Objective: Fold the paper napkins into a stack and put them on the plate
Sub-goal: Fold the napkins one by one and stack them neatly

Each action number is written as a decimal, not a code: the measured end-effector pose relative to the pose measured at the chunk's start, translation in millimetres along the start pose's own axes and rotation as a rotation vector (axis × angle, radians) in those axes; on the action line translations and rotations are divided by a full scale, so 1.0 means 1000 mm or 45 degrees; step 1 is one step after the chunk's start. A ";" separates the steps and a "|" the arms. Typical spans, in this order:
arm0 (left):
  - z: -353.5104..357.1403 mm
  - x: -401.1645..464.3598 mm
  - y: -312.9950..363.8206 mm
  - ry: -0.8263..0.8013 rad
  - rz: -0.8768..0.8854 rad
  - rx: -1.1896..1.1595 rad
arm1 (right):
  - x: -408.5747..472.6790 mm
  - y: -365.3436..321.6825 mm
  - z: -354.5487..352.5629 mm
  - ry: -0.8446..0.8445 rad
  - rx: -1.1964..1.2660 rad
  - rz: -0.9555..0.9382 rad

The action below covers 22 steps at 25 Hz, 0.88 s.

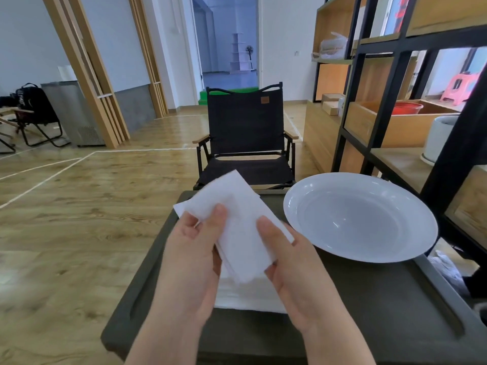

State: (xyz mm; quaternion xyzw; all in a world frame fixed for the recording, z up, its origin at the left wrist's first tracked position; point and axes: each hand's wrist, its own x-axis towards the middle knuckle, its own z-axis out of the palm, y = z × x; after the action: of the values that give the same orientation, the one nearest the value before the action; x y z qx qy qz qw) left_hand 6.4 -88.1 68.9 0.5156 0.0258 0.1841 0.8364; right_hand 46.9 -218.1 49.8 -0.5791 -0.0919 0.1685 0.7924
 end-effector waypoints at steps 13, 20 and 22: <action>-0.035 0.023 -0.032 0.379 -0.122 0.706 | 0.019 0.010 -0.032 0.264 -0.328 -0.038; -0.047 0.021 -0.044 0.377 -0.076 1.123 | 0.023 0.022 -0.037 0.457 -0.707 -0.145; -0.050 0.022 -0.045 0.390 -0.088 1.146 | 0.022 0.024 -0.036 0.495 -0.865 -0.146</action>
State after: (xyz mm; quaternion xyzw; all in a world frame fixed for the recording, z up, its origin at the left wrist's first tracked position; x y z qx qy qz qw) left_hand 27.6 -56.1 9.3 0.7924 0.2432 0.2005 0.5222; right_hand 76.0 -234.8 14.7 -0.8232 -0.0230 -0.0288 0.5665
